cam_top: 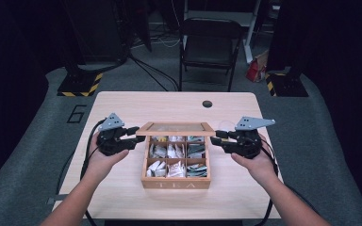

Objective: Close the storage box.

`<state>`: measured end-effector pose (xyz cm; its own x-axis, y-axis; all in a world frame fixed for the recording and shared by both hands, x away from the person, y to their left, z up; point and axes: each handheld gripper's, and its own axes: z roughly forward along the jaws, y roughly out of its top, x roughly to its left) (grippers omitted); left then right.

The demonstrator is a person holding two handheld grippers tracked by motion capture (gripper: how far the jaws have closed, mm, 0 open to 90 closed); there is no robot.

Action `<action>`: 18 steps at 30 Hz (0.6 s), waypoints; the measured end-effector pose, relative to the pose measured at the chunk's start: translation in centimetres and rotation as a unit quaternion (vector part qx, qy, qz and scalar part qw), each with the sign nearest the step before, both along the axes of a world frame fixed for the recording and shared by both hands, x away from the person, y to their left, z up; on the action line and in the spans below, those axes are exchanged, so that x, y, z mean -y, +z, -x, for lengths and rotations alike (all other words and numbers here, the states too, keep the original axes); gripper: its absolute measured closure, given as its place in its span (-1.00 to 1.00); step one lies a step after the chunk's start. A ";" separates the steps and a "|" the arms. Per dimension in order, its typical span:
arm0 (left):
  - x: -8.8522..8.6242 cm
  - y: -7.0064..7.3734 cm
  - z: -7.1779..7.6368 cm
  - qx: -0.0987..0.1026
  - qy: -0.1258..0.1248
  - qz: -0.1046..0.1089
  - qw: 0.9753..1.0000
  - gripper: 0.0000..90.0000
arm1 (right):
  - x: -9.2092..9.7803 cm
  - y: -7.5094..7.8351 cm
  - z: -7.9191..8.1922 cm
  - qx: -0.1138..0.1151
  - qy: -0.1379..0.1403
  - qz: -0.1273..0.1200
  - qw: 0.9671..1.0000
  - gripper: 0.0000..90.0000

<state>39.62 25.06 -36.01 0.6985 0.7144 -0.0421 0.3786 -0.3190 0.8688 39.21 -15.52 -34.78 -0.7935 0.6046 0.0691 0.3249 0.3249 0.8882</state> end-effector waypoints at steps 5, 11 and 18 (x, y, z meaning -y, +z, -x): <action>0.1 -0.6 0.6 0.005 0.001 -0.002 1.000 0.28 | -0.1 -0.8 0.3 -0.007 -0.002 -0.006 1.000 0.37; 0.0 -1.3 1.1 0.002 0.000 -0.005 1.000 0.26 | -0.1 -1.6 0.7 -0.009 -0.006 -0.011 1.000 0.33; 0.0 -2.3 1.8 -0.001 0.001 0.000 1.000 0.23 | -0.2 -2.5 1.3 -0.007 -0.006 -0.010 1.000 0.31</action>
<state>37.81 25.06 -38.33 0.6976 0.7152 -0.0440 0.3811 -0.3183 0.8680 37.88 -15.34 -37.33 -0.7846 0.6129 0.0934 0.3419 0.3021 0.8899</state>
